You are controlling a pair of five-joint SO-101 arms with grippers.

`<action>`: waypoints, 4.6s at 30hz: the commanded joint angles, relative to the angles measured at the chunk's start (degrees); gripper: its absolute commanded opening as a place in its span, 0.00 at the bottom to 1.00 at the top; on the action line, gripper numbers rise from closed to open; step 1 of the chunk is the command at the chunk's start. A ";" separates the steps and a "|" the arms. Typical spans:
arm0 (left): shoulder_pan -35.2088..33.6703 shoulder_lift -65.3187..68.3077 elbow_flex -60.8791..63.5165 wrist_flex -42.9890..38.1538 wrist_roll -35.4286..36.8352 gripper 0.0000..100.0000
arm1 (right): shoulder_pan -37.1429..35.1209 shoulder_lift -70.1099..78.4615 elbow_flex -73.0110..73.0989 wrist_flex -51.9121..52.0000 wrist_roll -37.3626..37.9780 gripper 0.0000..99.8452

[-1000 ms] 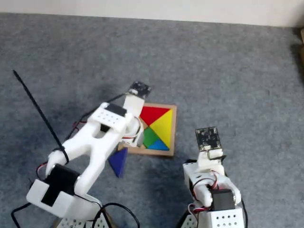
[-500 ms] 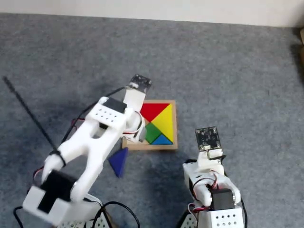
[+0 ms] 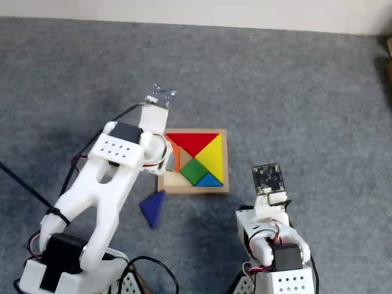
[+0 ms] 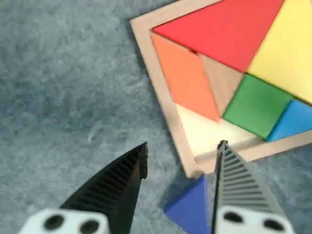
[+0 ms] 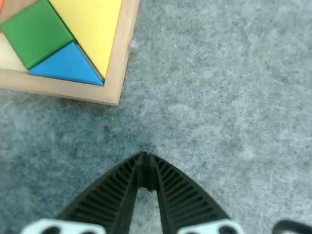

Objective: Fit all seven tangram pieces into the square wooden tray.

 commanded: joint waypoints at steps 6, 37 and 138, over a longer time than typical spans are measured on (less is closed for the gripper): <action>-4.18 -2.68 1.89 -1.76 -0.79 0.23 | 0.66 -0.75 6.55 0.40 -0.18 0.01; -3.65 3.12 8.40 -18.81 -0.70 0.23 | 0.66 -0.75 6.55 0.40 -0.18 0.01; -3.91 -1.01 20.44 -0.18 1.76 0.18 | 0.66 -0.75 6.55 0.40 -0.18 0.01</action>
